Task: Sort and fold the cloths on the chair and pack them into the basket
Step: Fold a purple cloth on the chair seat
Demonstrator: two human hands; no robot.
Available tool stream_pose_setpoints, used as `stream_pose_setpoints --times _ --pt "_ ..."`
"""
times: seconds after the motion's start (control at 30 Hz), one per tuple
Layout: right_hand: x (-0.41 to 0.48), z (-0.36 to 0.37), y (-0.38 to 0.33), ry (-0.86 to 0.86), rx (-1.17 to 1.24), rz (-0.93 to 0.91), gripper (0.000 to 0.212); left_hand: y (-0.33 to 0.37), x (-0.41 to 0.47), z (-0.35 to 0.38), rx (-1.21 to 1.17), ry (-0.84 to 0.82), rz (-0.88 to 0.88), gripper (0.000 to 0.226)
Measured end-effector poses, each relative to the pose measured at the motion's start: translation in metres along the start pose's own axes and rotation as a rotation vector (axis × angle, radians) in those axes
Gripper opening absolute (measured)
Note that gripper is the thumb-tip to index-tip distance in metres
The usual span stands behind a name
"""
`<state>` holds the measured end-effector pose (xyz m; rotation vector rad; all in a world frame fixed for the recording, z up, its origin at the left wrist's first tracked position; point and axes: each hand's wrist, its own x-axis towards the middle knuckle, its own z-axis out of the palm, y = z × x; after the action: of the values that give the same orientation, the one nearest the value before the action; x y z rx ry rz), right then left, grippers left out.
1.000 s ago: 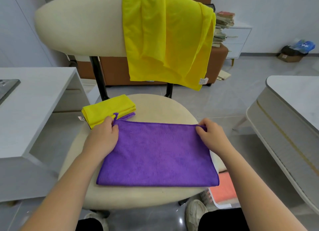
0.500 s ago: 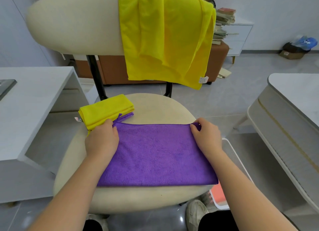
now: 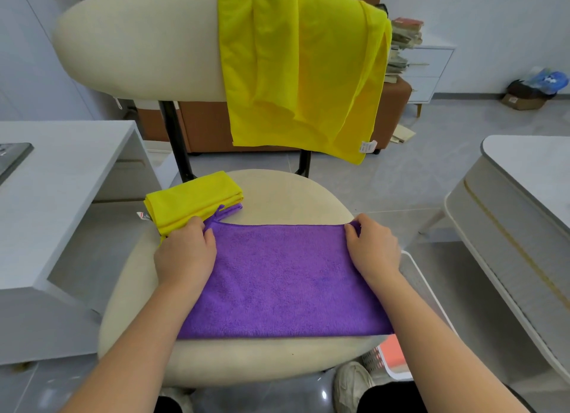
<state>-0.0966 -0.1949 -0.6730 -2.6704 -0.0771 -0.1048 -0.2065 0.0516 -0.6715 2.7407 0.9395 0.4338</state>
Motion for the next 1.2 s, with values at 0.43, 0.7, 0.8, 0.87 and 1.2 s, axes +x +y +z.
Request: stream_pose_setpoints --times 0.43,0.7,0.8,0.87,1.2 --pt "0.0 -0.001 -0.001 -0.049 0.023 -0.023 0.022 -0.008 0.002 -0.005 -0.083 -0.068 -0.053 0.022" --pt "0.0 0.0 0.001 0.017 -0.079 -0.041 0.026 0.0 -0.004 -0.001 0.009 -0.003 -0.034 0.023" --pt "0.0 0.001 0.0 0.123 -0.075 -0.131 0.032 0.0 -0.005 -0.004 0.009 -0.014 -0.017 0.031" --pt "-0.002 0.002 -0.006 0.16 -0.048 -0.253 0.033 0.0 -0.004 -0.009 -0.084 -0.052 -0.052 0.031" --pt "-0.045 0.028 -0.065 -0.411 -0.136 -0.654 0.054 -0.035 -0.003 -0.028 -0.721 -0.523 -0.436 0.012"
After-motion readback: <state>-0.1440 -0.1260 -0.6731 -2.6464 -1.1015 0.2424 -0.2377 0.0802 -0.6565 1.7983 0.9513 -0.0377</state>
